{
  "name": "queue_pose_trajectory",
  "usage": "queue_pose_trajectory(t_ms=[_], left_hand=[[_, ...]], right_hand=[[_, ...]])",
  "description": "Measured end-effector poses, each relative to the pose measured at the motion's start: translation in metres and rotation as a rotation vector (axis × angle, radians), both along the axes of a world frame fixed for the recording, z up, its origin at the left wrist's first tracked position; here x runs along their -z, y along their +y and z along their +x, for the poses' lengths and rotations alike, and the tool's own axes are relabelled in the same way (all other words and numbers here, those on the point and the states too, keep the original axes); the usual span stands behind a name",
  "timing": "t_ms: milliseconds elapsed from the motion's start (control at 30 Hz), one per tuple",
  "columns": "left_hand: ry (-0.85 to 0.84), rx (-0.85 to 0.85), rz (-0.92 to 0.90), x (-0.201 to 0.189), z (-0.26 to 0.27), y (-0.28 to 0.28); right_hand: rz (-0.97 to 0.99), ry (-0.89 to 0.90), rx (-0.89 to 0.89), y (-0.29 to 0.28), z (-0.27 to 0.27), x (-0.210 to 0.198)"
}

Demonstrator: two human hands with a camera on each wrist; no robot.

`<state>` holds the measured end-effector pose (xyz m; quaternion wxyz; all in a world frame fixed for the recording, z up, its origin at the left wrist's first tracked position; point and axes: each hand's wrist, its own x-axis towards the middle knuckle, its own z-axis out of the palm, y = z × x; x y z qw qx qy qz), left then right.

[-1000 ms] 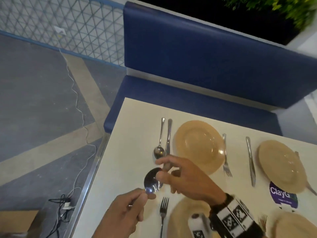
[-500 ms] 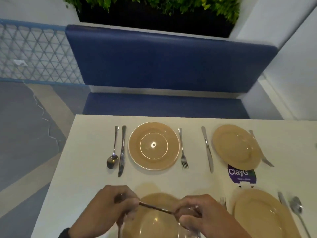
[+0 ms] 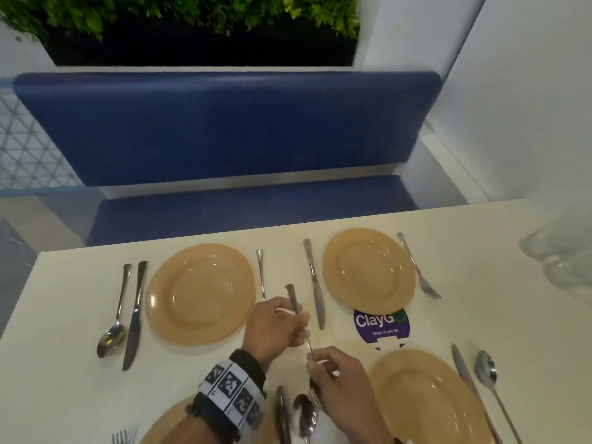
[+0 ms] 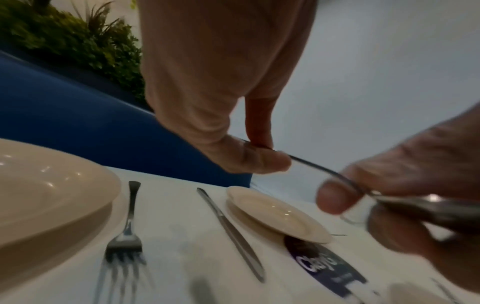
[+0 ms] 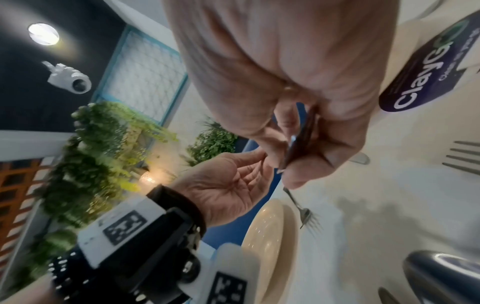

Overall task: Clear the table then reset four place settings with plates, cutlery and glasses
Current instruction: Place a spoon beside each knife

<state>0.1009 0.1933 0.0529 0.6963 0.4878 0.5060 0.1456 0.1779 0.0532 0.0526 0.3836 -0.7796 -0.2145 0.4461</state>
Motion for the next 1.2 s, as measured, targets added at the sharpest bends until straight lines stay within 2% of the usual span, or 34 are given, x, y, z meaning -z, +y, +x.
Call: queue_pose_trajectory(t_ms=[100,267,400,500,600,767,900,1100,1200], left_hand=[[0.097,-0.034,0.026,0.017,0.034,0.039],[0.343,0.028,0.160,0.058,0.073,0.081],[0.490,0.115,0.266,0.082,0.090,0.098],[0.568,0.167,0.338,0.088,0.100,0.101],[0.570,0.134,0.365,0.094,0.105,0.105],[0.553,0.050,0.391,0.097,0.107,0.106],[0.549,0.080,0.395,0.097,0.113,0.108],[0.522,0.079,0.402,0.099,0.119,0.108],[0.522,0.080,0.415,0.098,0.118,0.107]], right_hand=[[0.021,0.196,0.177,0.023,0.019,0.013],[-0.004,0.127,0.285,0.066,0.028,0.055],[-0.037,0.138,0.342,0.088,0.028,0.070],[-0.057,0.091,0.310,0.090,0.029,0.079],[-0.044,0.050,0.288,0.089,0.028,0.073],[-0.099,0.057,0.352,0.082,0.026,0.063],[-0.101,0.045,0.291,0.061,0.022,0.063],[-0.149,-0.051,0.231,0.035,0.034,0.058],[-0.181,-0.168,0.173,0.031,0.048,0.057]])
